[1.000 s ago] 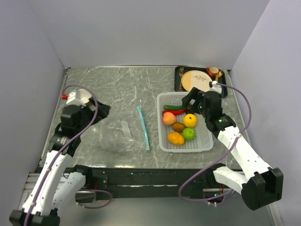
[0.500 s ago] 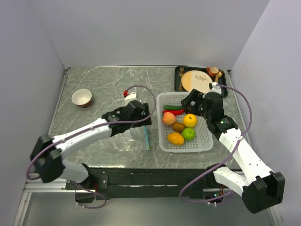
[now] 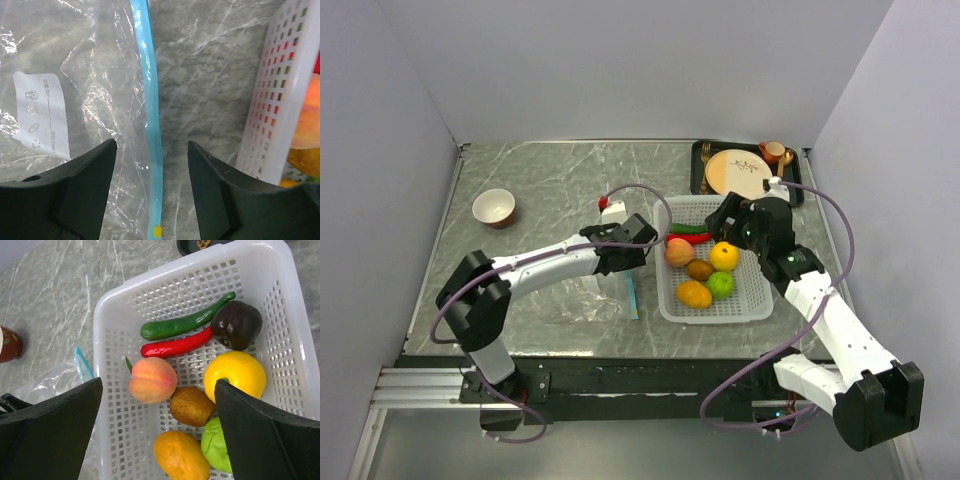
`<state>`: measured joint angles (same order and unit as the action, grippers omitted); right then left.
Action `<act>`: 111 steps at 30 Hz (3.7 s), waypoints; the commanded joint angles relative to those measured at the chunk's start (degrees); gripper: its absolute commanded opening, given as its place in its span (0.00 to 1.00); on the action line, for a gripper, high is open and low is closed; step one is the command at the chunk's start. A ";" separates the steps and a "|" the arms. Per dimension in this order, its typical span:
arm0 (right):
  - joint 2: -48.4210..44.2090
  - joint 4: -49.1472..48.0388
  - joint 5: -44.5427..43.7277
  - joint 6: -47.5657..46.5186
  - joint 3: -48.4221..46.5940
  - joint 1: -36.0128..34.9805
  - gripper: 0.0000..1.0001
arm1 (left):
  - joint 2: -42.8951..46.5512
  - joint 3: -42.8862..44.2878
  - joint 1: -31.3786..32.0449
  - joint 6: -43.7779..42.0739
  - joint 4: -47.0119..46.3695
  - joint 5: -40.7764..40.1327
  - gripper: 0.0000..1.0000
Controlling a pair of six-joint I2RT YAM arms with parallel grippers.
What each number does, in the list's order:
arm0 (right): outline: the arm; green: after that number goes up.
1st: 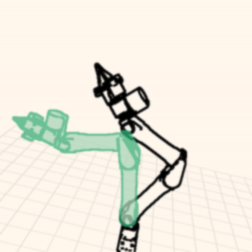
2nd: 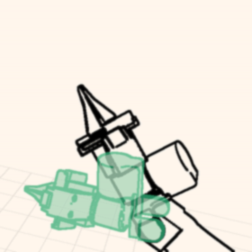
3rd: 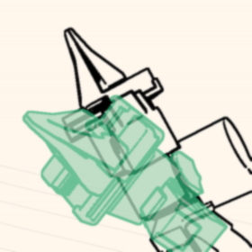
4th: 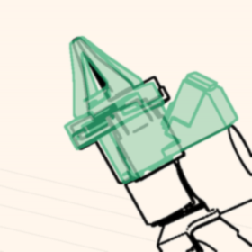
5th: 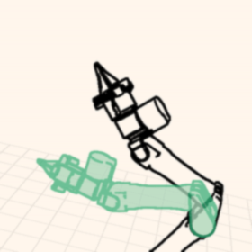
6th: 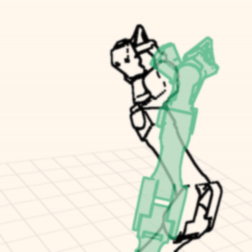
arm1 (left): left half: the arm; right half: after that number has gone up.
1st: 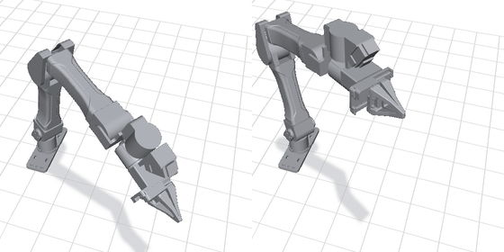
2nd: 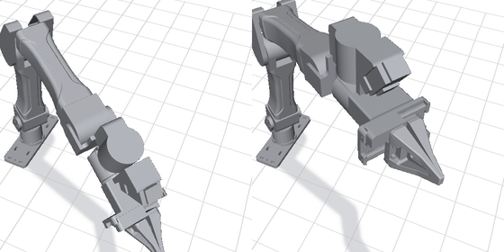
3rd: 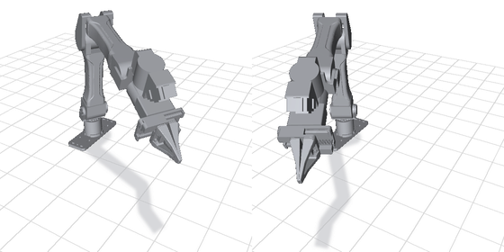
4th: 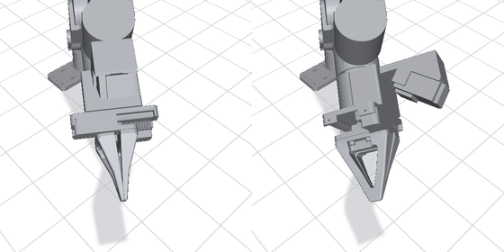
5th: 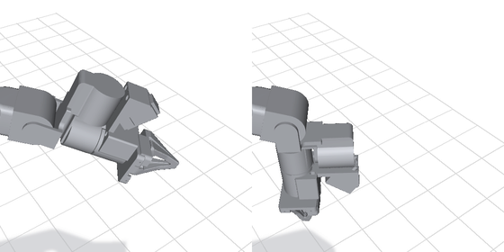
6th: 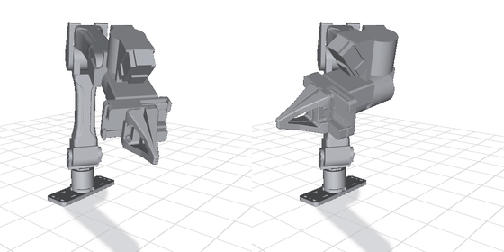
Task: Place the food in the zip-top bag and seal the zipper
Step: Pick up the zipper food storage bag at the center of the board, then open the zipper of the food storage bag.
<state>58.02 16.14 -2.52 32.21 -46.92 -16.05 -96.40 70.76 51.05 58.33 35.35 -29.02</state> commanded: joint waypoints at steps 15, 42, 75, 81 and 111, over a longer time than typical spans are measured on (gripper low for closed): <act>1.22 0.12 -0.03 -2.06 -2.74 2.61 1.00 | -7.66 4.91 0.28 3.37 -0.37 0.27 0.35; 5.96 -15.96 28.36 5.32 0.78 -0.64 0.89 | 23.01 -9.94 0.28 -2.16 -8.55 2.74 0.01; 29.95 -15.97 25.72 3.83 -13.29 -20.77 0.53 | 23.80 -13.19 0.28 -3.39 -11.36 5.11 0.01; 29.96 -17.90 25.03 4.18 -12.94 -21.04 0.54 | 22.66 -13.02 0.28 -2.87 -11.10 5.02 0.01; 31.80 -19.74 25.29 5.24 -11.88 -21.56 0.52 | 23.45 -14.25 0.28 -3.48 -13.64 6.25 0.01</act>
<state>89.17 -0.45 21.85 37.08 -57.34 -36.88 -74.83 56.80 51.09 56.16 24.32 -23.64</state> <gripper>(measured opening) 0.523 0.015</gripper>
